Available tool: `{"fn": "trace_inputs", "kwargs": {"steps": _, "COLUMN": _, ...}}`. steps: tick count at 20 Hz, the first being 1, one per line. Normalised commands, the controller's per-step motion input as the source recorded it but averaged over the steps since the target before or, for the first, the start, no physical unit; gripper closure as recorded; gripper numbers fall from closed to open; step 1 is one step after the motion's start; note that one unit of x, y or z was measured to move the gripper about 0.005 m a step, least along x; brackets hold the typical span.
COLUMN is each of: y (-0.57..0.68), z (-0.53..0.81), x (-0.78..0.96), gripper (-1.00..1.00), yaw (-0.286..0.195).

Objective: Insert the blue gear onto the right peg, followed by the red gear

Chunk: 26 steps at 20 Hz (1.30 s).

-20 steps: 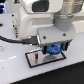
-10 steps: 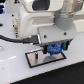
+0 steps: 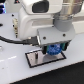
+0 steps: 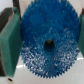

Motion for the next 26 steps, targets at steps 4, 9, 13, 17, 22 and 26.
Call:
{"fn": "trace_inputs", "kwargs": {"steps": 4, "y": -0.19, "z": -0.18, "x": 0.33, "gripper": 1.0, "yaw": 0.0}}
{"fn": "trace_inputs", "kwargs": {"steps": 9, "y": -0.02, "z": -0.14, "x": 0.08, "gripper": 1.0, "yaw": 0.0}}
{"fn": "trace_inputs", "kwargs": {"steps": 13, "y": 0.02, "z": -0.09, "x": 0.09, "gripper": 1.0, "yaw": 0.0}}
{"fn": "trace_inputs", "kwargs": {"steps": 17, "y": 0.08, "z": 0.01, "x": 0.03, "gripper": -1.0, "yaw": 0.0}}
{"fn": "trace_inputs", "kwargs": {"steps": 22, "y": 0.14, "z": 0.42, "x": -0.08, "gripper": -1.0, "yaw": 0.0}}
{"fn": "trace_inputs", "kwargs": {"steps": 26, "y": 0.16, "z": 0.56, "x": -0.1, "gripper": -1.0, "yaw": 0.0}}
